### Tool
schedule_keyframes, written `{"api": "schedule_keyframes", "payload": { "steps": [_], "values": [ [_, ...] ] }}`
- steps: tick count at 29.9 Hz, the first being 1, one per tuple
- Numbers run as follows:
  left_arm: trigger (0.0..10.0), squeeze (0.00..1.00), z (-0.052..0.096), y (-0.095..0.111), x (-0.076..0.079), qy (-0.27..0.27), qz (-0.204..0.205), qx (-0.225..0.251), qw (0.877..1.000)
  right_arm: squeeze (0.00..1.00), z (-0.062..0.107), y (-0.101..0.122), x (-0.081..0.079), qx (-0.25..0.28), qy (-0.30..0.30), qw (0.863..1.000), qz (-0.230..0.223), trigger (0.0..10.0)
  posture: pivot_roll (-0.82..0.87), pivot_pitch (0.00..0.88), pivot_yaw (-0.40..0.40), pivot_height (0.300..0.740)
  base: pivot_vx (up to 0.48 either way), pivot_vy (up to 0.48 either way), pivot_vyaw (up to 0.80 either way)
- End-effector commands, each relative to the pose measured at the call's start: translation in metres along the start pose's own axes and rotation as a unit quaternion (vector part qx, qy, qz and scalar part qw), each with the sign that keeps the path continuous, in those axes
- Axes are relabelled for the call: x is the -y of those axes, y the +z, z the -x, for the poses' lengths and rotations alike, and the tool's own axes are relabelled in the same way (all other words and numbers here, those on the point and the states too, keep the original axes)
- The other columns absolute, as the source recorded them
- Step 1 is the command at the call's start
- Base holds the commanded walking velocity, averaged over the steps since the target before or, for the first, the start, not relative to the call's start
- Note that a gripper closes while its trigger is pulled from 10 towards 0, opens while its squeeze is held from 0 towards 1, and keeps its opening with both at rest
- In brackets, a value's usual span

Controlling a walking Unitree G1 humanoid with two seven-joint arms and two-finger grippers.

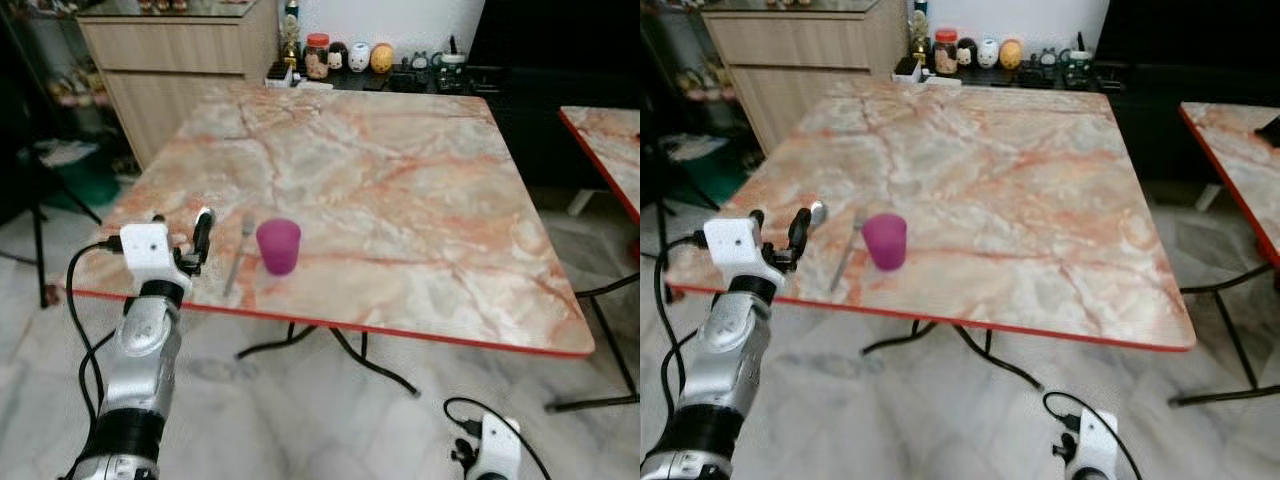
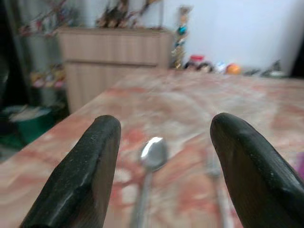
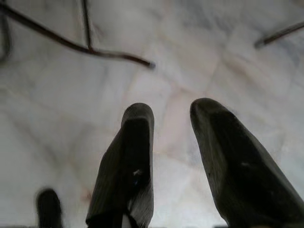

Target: Setting the table

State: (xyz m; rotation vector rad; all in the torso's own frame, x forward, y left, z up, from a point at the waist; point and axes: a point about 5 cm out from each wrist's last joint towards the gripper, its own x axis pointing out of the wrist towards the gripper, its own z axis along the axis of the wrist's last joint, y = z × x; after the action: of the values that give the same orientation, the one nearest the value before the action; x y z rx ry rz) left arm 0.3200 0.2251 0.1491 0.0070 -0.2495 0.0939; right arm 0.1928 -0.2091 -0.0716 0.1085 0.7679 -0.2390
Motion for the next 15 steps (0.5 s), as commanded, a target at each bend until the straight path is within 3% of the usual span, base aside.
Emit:
{"api": "schedule_keyframes", "payload": {
  "steps": [1, 6, 9, 15],
  "values": [
    [10.0, 0.00, -0.003, 0.006, 0.007, -0.009, 0.008, 0.011, 1.000, 0.00, 0.004, -0.012, 0.004, -0.017, -0.007, 1.000, -0.003, 10.0, 0.05, 0.050, -0.029, 0.740, 0.000, 0.000, 0.00],
    [10.0, 0.00, -0.005, 0.007, 0.006, -0.011, 0.022, 0.007, 1.000, 0.00, 0.004, -0.013, 0.003, -0.019, -0.007, 1.000, -0.003, 10.0, 0.05, 0.051, -0.028, 0.740, 0.000, 0.000, 0.00],
    [10.0, 0.00, -0.010, 0.009, 0.008, -0.026, 0.054, -0.005, 0.998, 0.00, 0.004, -0.013, 0.003, -0.019, -0.006, 1.000, -0.003, 10.0, 0.05, 0.052, -0.026, 0.740, 0.000, 0.000, 0.00],
    [10.0, 0.00, -0.016, 0.012, 0.011, -0.061, 0.049, -0.024, 0.997, 0.00, 0.004, -0.013, 0.003, -0.020, -0.006, 1.000, -0.002, 10.0, 0.05, 0.049, -0.022, 0.740, 0.000, 0.000, 0.00]
  ]
}}
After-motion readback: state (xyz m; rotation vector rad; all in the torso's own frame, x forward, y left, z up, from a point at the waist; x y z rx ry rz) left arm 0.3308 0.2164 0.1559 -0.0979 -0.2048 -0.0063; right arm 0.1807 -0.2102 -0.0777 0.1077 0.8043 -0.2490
